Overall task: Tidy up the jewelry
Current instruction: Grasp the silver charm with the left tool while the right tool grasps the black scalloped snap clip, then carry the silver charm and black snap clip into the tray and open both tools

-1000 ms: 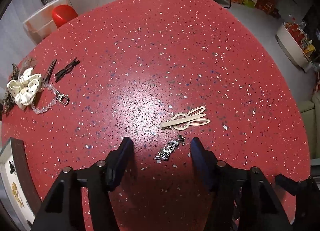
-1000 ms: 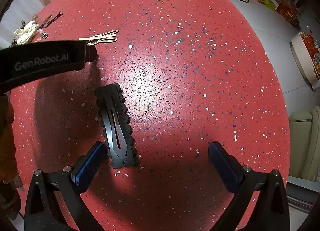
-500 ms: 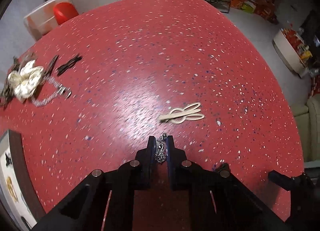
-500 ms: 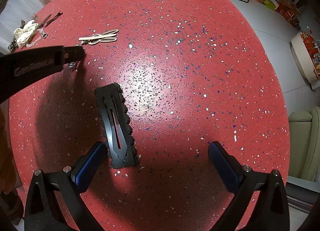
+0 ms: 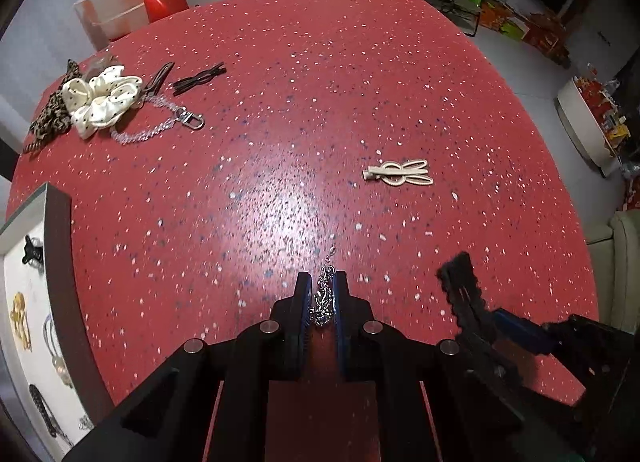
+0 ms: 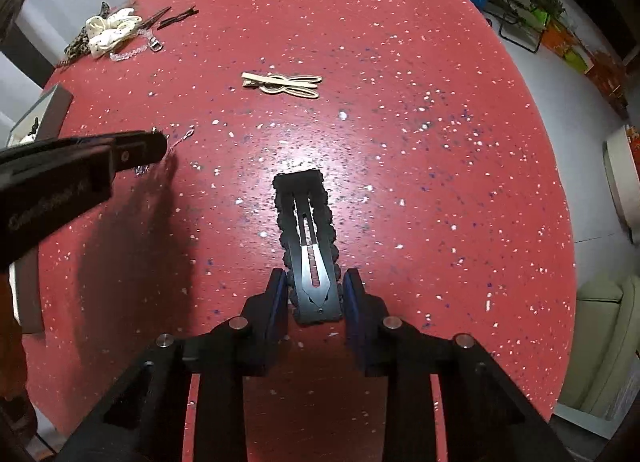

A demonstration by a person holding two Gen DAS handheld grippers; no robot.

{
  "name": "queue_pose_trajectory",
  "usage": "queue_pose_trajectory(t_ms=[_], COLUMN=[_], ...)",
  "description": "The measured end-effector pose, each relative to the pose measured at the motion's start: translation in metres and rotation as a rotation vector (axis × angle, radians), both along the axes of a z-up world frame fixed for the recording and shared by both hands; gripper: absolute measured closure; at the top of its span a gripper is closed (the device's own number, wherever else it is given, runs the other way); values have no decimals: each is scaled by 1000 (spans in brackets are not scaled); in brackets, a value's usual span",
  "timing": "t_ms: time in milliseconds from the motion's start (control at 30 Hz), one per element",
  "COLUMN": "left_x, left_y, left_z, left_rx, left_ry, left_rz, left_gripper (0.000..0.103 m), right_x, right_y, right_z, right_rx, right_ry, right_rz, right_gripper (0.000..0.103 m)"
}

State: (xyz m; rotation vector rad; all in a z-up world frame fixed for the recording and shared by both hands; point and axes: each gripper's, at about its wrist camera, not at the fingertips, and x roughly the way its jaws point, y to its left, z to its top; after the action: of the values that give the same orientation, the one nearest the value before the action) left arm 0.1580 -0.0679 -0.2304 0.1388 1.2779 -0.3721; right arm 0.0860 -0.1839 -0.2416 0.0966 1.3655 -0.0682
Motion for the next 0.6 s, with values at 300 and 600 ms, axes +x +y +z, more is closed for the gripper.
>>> queue_pose_trajectory(t_ms=[300,600], left_x=[-11,-26], left_y=[24,42], left_z=[16,32], left_rx=[-21,-28], left_ry=[5,10], left_rz=[63,105], left_gripper=[91,91], right_x=[0,-9], right_y=[-29,-28], right_z=[22,35], right_rx=[131,193], right_ry=[-20,-18], right_rz=[-47,-87], right_gripper=[72,72])
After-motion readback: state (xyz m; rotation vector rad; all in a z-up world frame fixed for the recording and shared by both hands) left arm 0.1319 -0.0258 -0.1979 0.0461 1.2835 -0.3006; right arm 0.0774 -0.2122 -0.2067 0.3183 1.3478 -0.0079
